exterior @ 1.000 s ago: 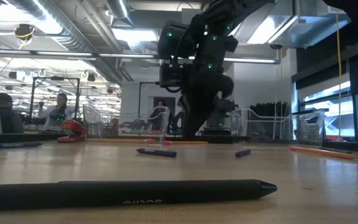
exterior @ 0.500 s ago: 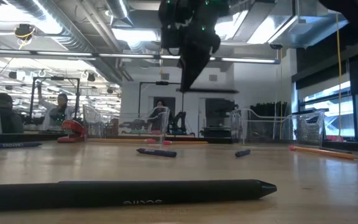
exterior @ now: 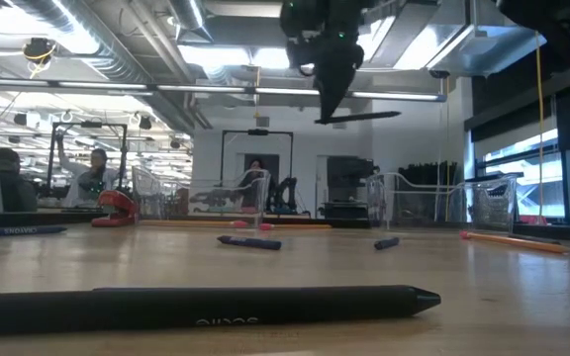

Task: Sort crayons/erasers/pens/pencils in bins
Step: Put the black pen into the top right transparent bin

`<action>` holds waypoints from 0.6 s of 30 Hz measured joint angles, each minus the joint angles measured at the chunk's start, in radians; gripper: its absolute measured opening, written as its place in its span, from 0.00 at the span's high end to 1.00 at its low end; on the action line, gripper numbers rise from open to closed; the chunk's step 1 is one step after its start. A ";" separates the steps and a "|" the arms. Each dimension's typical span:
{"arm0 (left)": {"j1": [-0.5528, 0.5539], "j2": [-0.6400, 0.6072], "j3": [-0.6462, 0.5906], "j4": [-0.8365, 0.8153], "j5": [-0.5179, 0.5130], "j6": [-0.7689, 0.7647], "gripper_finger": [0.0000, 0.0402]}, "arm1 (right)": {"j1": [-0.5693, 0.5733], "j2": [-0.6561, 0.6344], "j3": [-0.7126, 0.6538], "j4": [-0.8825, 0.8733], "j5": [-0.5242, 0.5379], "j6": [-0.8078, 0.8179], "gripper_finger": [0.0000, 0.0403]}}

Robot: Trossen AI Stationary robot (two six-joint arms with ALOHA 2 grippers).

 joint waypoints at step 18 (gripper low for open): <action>0.082 0.028 0.000 0.000 -0.089 0.002 0.80 | -0.288 0.000 0.004 -0.107 0.169 0.000 0.87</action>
